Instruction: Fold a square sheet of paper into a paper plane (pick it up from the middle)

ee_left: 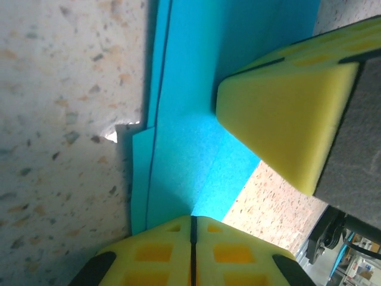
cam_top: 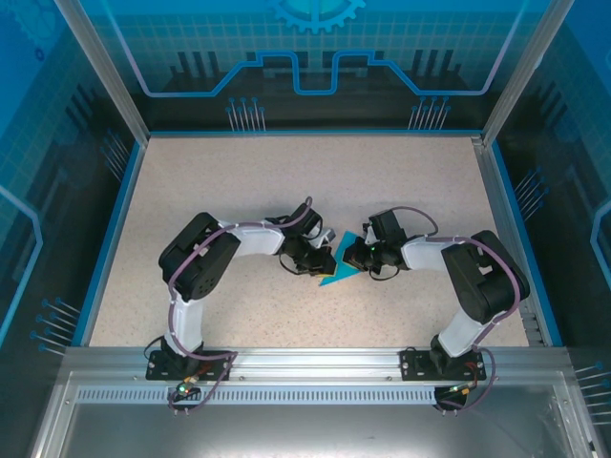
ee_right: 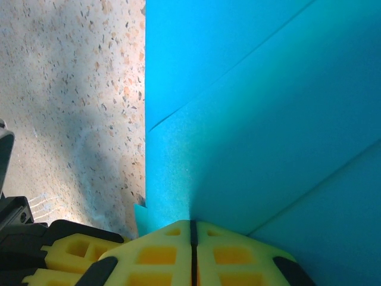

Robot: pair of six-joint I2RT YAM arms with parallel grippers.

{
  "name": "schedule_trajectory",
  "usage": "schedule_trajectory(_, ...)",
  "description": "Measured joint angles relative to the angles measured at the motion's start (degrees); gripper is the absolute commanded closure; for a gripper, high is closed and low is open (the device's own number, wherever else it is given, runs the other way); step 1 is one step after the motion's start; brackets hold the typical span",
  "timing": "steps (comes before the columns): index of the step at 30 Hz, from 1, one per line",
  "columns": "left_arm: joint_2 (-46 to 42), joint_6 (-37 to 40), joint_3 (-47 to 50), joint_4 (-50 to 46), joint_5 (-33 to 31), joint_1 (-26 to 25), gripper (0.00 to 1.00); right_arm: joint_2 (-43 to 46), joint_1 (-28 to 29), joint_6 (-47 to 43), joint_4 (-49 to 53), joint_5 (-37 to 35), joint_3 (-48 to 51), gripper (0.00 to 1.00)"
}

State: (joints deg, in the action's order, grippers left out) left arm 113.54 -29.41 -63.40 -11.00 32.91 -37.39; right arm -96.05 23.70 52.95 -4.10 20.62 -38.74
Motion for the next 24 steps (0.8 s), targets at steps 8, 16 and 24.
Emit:
schedule_trajectory(8, -3.78, -0.02, 5.70, 3.39, -1.86, -0.02, 0.92, -0.55, 0.00, 0.00, 0.02, 1.09, -0.26, 0.92)
schedule_trajectory(16, -7.52, 0.24, 9.70, 2.95, -4.07, -0.04, 0.92, -0.72, 0.00, -0.02, 0.04, 1.38, -0.37, 0.92)
schedule_trajectory(24, -9.29, 1.25, 10.36, 0.20, -5.99, -1.03, 0.92, -1.14, -0.02, -0.04, 0.22, 1.81, -0.74, 0.92)
